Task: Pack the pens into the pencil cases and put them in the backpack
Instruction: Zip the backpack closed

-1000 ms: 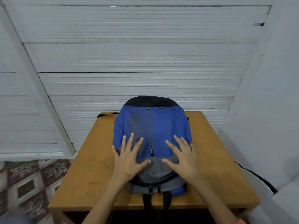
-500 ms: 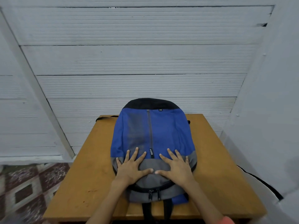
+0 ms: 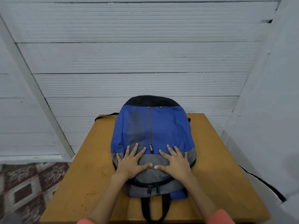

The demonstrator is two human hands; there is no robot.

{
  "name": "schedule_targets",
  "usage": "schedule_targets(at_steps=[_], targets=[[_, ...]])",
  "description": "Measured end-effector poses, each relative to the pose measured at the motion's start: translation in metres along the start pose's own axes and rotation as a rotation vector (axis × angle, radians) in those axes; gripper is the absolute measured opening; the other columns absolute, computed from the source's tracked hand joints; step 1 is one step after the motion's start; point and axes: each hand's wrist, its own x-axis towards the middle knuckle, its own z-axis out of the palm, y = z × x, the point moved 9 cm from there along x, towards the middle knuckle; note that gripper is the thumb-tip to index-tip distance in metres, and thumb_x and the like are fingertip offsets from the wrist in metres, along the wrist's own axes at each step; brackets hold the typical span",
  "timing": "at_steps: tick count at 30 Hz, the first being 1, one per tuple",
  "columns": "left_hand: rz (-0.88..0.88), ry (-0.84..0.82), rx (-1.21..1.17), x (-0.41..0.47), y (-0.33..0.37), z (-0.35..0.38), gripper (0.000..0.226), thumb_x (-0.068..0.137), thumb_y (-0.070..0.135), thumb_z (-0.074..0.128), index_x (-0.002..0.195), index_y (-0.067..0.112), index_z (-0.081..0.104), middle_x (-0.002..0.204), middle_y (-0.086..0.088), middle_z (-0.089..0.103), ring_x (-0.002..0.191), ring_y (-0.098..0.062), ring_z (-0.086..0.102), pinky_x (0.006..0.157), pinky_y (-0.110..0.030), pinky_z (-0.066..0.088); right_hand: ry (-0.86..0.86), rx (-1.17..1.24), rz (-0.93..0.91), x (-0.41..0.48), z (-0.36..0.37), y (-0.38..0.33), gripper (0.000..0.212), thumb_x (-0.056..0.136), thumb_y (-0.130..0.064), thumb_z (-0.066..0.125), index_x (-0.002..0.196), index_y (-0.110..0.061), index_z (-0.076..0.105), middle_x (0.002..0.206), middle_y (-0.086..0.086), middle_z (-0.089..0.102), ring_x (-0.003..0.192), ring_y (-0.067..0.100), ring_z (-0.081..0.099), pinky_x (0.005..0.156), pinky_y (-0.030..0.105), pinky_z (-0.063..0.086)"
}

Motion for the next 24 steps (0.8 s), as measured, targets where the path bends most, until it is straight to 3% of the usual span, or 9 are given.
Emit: schedule_targets(at_steps=[4, 11, 14, 17, 19, 21, 24], targets=[[0.004, 0.024, 0.012, -0.002, 0.0, 0.002, 0.127, 0.033, 0.103, -0.01, 0.149, 0.052, -0.003, 0.161, 0.013, -0.017, 0.149, -0.023, -0.016, 0.113, -0.066, -0.005, 0.01, -0.012, -0.002, -0.002, 0.0, -0.001, 0.118, 0.042, -0.097, 0.002, 0.149, -0.048, 0.017, 0.162, -0.01, -0.001, 0.149, 0.02, -0.006, 0.116, 0.058, 0.001], [0.019, 0.09, 0.012, -0.007, -0.003, 0.005, 0.114, 0.046, 0.099, -0.009, 0.149, 0.052, -0.002, 0.16, 0.015, -0.016, 0.149, -0.021, -0.018, 0.115, -0.063, -0.008, 0.073, -0.037, -0.019, -0.01, 0.001, 0.0, 0.128, 0.036, -0.098, -0.021, 0.149, -0.049, 0.014, 0.162, -0.01, -0.003, 0.149, 0.018, -0.009, 0.117, 0.055, -0.004], [0.032, 0.161, -0.007, -0.015, -0.002, 0.001, 0.112, 0.05, 0.097, -0.013, 0.15, 0.05, 0.007, 0.162, 0.014, -0.008, 0.15, -0.017, -0.013, 0.116, -0.057, -0.01, 0.098, -0.032, -0.021, -0.014, -0.001, 0.0, 0.126, 0.04, -0.096, -0.022, 0.149, -0.048, 0.017, 0.162, -0.01, -0.001, 0.149, 0.017, -0.009, 0.117, 0.054, -0.006], [0.052, 0.275, -0.077, -0.025, -0.003, -0.008, 0.111, 0.058, 0.094, -0.012, 0.148, 0.043, 0.029, 0.162, 0.013, 0.013, 0.15, -0.012, 0.002, 0.118, -0.05, -0.01, 0.128, -0.003, -0.044, -0.021, -0.004, -0.002, 0.122, 0.047, -0.094, -0.022, 0.148, -0.044, 0.026, 0.162, -0.008, 0.005, 0.149, 0.016, -0.005, 0.117, 0.05, -0.007], [0.074, 0.374, -0.148, -0.035, -0.004, -0.017, 0.107, 0.067, 0.091, -0.009, 0.143, 0.036, 0.043, 0.157, 0.012, 0.029, 0.148, -0.009, 0.014, 0.12, -0.046, -0.006, 0.24, 0.006, -0.068, -0.03, -0.014, -0.005, 0.109, 0.065, -0.088, -0.016, 0.144, -0.039, 0.04, 0.161, -0.003, 0.017, 0.149, 0.018, 0.006, 0.118, 0.047, -0.005], [0.099, 0.464, -0.228, -0.053, -0.003, -0.021, 0.097, 0.077, 0.086, -0.003, 0.139, 0.034, 0.049, 0.153, 0.012, 0.036, 0.145, -0.006, 0.021, 0.121, -0.041, -0.004, 0.444, 0.039, -0.115, -0.047, -0.032, -0.009, 0.079, 0.088, -0.075, 0.006, 0.131, -0.032, 0.058, 0.152, 0.001, 0.039, 0.144, 0.019, 0.026, 0.119, 0.047, 0.005], [0.115, 0.526, -0.307, -0.088, -0.002, -0.01, 0.077, 0.084, 0.081, 0.005, 0.136, 0.042, 0.047, 0.15, 0.021, 0.034, 0.144, 0.001, 0.016, 0.121, -0.034, -0.006, 0.607, 0.157, -0.202, -0.082, -0.03, -0.01, 0.046, 0.097, -0.058, 0.034, 0.121, -0.033, 0.064, 0.146, -0.006, 0.047, 0.14, 0.014, 0.033, 0.116, 0.049, 0.01]])
